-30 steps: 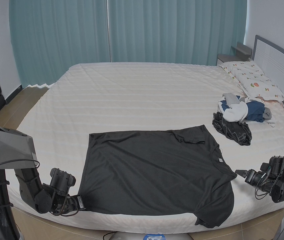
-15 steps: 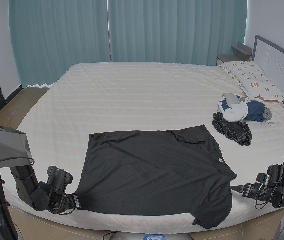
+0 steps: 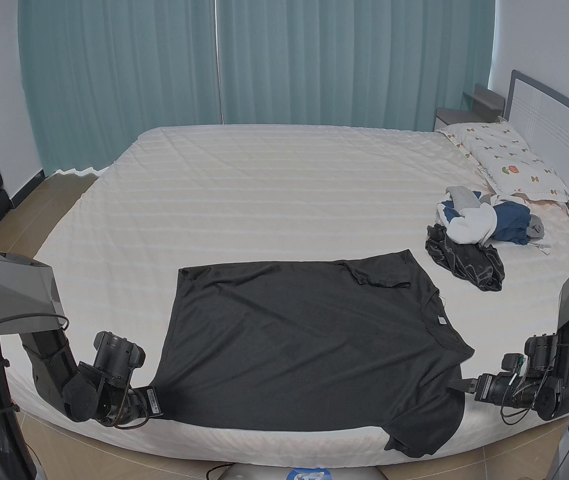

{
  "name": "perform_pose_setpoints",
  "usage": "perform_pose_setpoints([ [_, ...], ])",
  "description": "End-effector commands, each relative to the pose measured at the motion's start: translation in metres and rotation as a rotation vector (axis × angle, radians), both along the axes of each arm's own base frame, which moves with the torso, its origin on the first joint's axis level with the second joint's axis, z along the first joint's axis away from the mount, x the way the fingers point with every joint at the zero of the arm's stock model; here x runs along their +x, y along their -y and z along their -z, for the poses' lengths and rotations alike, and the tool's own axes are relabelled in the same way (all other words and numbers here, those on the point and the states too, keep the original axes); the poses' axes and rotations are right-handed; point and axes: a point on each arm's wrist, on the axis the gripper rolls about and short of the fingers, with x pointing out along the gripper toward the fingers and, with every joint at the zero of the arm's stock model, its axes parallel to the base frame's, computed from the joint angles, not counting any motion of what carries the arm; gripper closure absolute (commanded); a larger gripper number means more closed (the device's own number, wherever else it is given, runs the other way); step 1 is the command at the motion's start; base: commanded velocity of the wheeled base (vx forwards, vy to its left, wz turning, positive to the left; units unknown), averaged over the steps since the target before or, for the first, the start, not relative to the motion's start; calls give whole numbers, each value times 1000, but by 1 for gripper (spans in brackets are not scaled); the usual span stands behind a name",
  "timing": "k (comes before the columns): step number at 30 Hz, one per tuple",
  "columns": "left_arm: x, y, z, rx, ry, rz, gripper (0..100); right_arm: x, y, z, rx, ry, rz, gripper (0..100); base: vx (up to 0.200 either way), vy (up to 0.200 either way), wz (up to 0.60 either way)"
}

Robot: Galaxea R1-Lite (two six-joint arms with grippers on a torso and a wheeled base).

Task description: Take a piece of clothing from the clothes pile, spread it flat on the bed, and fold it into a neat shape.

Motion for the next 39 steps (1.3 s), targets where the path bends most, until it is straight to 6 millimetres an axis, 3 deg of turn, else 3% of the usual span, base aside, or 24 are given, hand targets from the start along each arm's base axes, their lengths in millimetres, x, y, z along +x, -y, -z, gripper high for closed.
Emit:
perform_pose_setpoints([
  [1, 1, 0, 1, -2, -3, 0, 100, 6, -8, 5, 6, 4, -24, 0, 0, 0, 0],
  [2, 1, 0, 1, -5, -4, 1, 100, 9, -12, 10, 1, -4, -35, 100, 0, 0, 0],
  [10, 1, 1, 1, -5, -1, 1, 100, 9, -11, 16, -61, -25, 8, 100, 0, 0, 0],
  [21, 0, 0, 1, -6, -6, 2, 100, -10, 7, -3, -131, -7, 28, 100, 0, 0, 0],
  [38, -3, 2, 3, 9, -68, 18, 100, -18, 9, 6, -190, -47, -32, 100, 0, 0, 0],
  [39, -3, 2, 3, 9, -66, 18, 100, -17, 10, 7, -192, -46, -31, 0, 0, 0, 0],
])
